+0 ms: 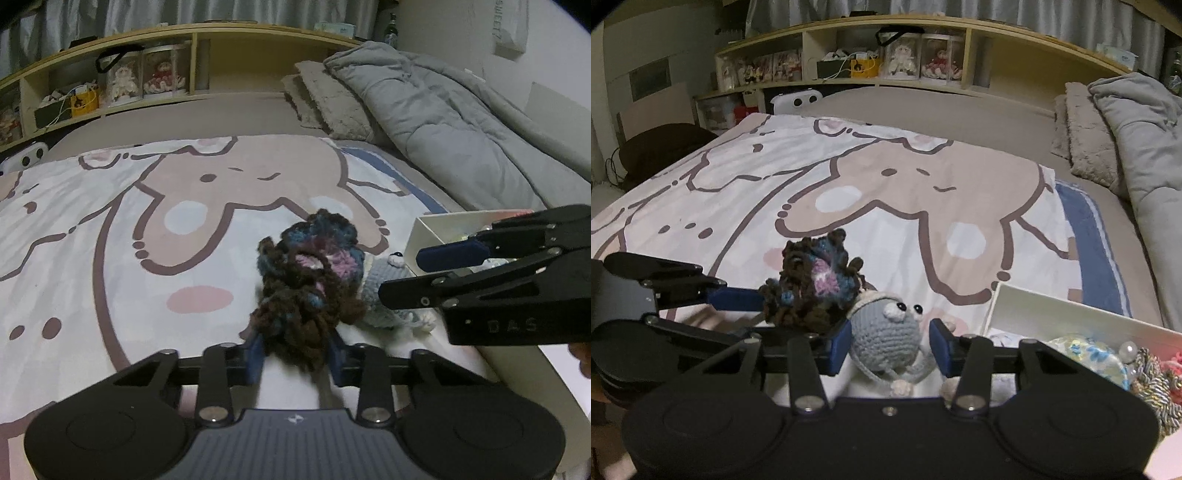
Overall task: Organize objects
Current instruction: 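Grasp the brown crocheted flower with the left tool while the right tool grasps the grey crocheted creature, then carry the brown flower with the left tool while the right tool carries the grey creature into the box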
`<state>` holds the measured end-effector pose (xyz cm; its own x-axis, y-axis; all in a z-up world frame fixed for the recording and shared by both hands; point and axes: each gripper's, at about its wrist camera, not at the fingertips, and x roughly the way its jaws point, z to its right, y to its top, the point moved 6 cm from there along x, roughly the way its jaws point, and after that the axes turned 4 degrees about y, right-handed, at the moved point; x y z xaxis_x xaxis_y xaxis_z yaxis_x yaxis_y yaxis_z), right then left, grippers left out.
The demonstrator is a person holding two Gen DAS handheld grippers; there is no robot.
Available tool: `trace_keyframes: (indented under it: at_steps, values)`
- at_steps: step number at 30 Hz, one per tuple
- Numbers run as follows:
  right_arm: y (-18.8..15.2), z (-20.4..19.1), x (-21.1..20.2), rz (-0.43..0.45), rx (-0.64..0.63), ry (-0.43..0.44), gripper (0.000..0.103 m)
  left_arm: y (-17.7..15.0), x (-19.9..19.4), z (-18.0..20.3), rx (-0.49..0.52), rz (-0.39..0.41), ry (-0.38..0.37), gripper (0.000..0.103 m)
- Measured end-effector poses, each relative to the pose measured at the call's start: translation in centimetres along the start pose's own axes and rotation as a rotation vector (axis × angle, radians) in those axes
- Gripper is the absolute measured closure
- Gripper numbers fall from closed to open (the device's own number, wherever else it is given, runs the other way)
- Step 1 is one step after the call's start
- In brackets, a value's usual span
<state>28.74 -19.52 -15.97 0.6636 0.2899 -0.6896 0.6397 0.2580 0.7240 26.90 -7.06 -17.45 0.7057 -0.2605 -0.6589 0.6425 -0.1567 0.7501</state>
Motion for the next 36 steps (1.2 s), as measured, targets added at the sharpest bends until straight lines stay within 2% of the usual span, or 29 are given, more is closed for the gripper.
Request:
trace_keyframes:
  at_steps: [2, 5, 7, 9, 12, 17, 25, 27, 28, 29, 30, 31, 36]
  values:
    - [0.1, -0.3, 0.4, -0.004, -0.006, 0.009, 0.055, 0.0, -0.2, -0.4, -0.012, -0.006, 0.005, 0.084]
    - [0.1, -0.8, 1.0, -0.015, -0.016, 0.013, 0.055, 0.0, -0.7, -0.8, -0.023, -0.01, 0.017, 0.087]
    - [0.1, -1.1, 1.4, -0.022, -0.022, 0.021, 0.055, 0.1, -1.0, -1.1, -0.029, -0.011, 0.019, 0.099]
    - [-0.1, -1.4, 1.4, -0.026, -0.034, 0.026, 0.055, 0.1, -1.4, -1.1, -0.031, -0.009, 0.021, 0.099]
    - [-0.1, -1.3, 0.9, -0.015, -0.024, 0.029, 0.061, -0.1, -2.0, -1.1, -0.026, -0.012, 0.025, 0.099]
    - [0.0, -1.6, -0.6, 0.001, 0.008, 0.042, 0.062, -0.2, -3.4, -1.1, -0.038, -0.022, 0.022, 0.099]
    - [-0.7, -2.5, -3.7, -0.002, 0.044, 0.098, 0.062, -0.7, -6.3, -1.3, -0.015, -0.11, 0.039, 0.099]
    - [-1.0, -2.6, -4.5, -0.007, 0.052, 0.112, 0.062, -0.6, -6.5, -1.2, 0.025, -0.124, 0.063, 0.09]
    - [-1.2, -2.7, -4.8, -0.01, 0.059, 0.12, 0.062, -0.7, -6.6, -1.2, 0.034, -0.122, 0.068, 0.072]
    - [-1.4, -2.6, -5.0, -0.016, 0.073, 0.131, 0.062, -0.7, -6.5, -1.2, 0.037, -0.12, 0.067, 0.06]
    - [-1.7, -2.6, -5.1, -0.026, 0.086, 0.143, 0.062, -0.8, -6.3, -1.0, 0.043, -0.116, 0.065, 0.036]
    - [-1.9, -2.6, -5.0, -0.039, 0.095, 0.154, 0.062, -1.0, -6.1, -0.8, 0.058, -0.109, 0.063, 0.025]
    - [-2.8, -2.7, -3.8, -0.088, 0.081, 0.165, 0.062, -1.5, -4.7, 0.5, 0.134, -0.069, 0.046, 0.024]
